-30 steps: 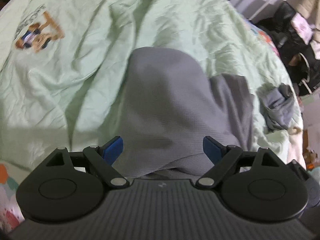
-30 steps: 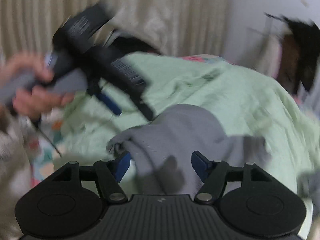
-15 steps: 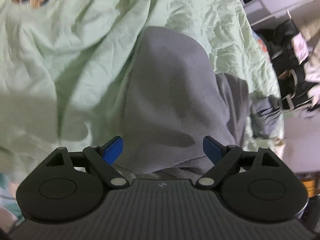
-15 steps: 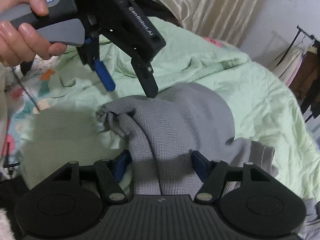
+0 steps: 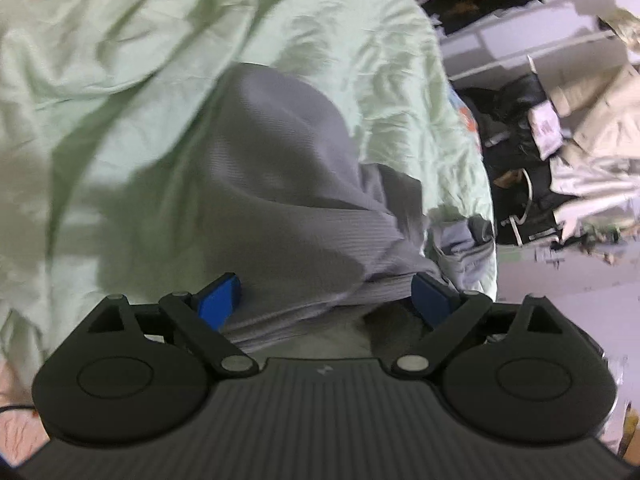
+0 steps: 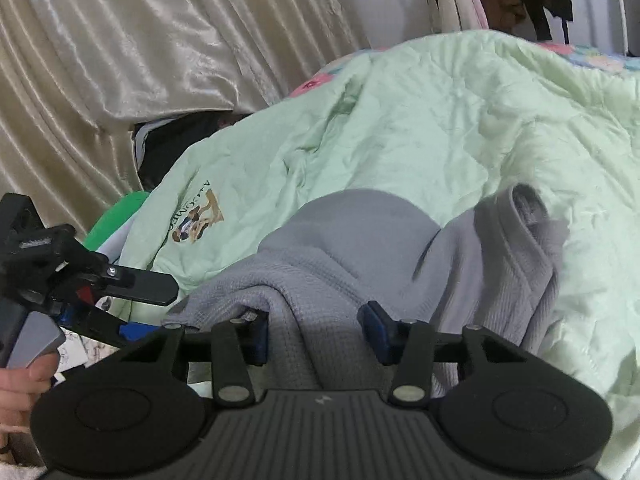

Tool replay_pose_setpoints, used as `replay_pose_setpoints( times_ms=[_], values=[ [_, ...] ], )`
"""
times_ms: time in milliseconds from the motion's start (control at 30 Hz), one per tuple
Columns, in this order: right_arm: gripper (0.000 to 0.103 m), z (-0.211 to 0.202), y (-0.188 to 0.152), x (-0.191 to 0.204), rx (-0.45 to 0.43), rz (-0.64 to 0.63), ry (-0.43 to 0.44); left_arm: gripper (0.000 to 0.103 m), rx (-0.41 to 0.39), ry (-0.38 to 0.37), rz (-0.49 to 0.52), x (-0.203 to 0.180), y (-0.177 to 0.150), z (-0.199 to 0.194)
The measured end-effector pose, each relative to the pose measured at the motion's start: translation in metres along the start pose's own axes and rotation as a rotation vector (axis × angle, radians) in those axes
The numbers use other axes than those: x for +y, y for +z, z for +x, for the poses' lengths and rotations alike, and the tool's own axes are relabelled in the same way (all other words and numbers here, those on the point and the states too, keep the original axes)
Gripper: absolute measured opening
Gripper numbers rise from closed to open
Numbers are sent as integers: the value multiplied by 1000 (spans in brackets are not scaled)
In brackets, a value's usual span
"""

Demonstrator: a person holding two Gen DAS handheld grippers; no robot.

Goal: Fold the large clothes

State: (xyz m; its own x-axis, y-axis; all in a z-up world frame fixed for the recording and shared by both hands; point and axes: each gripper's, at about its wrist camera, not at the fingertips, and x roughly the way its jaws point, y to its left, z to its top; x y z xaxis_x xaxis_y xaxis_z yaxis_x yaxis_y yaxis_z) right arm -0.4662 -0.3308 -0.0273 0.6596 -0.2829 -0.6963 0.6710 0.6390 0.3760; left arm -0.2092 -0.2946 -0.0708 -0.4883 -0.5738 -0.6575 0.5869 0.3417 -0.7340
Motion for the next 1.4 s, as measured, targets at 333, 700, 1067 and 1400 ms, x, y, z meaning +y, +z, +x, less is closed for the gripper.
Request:
replay_pose_setpoints(
  times_ms=[333,700,1067,1400],
  values=[
    [77,9,-42,49,-8,-364,-279,95,34,-30,-95,14,-1,18],
    [19,-27,2,37,-274,-222,-214,98,-104,-55,-115,-8,52,-9],
    [18,-80,55,56,-581,-553,-222,100,42,-350,-188,-41,80,56],
    [18,-12,-50,88,-252,-889,163,100,-90,48,-343,102,23,-26]
  ],
)
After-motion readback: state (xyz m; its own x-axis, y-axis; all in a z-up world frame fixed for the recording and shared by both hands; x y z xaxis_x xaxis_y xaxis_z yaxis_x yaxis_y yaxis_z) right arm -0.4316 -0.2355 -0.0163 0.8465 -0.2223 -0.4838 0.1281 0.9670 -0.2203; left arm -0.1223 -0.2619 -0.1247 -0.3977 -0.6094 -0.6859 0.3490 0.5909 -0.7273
